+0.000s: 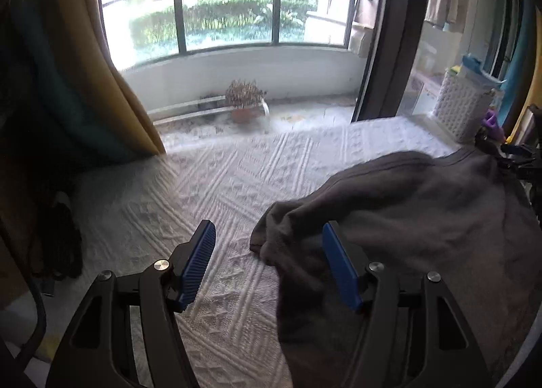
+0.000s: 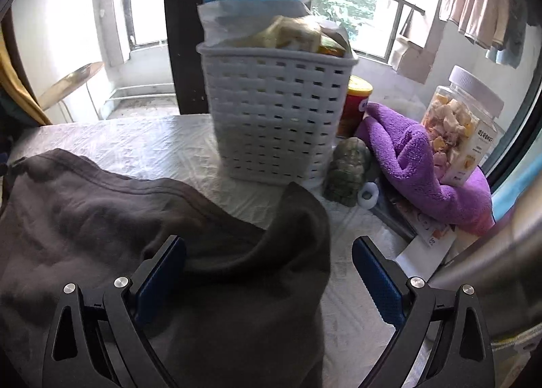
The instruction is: Fold small clothes
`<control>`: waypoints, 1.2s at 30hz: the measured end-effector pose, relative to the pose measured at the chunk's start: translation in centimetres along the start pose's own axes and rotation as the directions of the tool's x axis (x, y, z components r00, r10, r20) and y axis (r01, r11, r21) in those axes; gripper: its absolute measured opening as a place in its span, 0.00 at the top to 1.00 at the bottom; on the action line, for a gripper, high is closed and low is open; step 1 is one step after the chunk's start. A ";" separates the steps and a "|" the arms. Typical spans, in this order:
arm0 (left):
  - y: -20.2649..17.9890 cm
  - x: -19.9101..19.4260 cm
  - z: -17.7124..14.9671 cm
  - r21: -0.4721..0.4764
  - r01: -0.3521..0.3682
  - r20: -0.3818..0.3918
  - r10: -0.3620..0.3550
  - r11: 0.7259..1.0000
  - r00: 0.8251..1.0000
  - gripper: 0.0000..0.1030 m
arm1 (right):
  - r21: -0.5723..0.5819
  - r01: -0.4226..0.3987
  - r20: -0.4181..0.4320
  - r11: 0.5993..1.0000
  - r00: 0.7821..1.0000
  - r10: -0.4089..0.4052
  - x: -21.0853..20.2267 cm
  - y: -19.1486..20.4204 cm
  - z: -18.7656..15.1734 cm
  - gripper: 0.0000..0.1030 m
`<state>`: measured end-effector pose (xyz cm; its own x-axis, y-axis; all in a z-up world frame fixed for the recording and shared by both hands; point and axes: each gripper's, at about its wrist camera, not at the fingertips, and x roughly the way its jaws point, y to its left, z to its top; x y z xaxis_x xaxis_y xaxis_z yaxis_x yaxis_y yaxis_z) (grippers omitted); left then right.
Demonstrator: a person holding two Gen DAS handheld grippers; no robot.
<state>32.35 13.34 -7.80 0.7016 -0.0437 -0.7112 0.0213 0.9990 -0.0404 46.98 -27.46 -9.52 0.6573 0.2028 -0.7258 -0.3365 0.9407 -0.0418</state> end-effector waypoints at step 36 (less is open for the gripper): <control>-3.9 -10.8 -15.3 -0.113 0.111 -0.133 -0.126 0.987 0.983 0.29 | 0.210 0.030 0.064 0.977 0.997 -0.045 -18.4 1.9 -19.3 0.04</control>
<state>13.80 9.74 -10.67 0.5925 -0.1706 -0.7873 0.0189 0.9800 -0.1981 21.25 -34.62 -9.53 0.7134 0.1776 -0.6779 -0.1671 0.9826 0.0815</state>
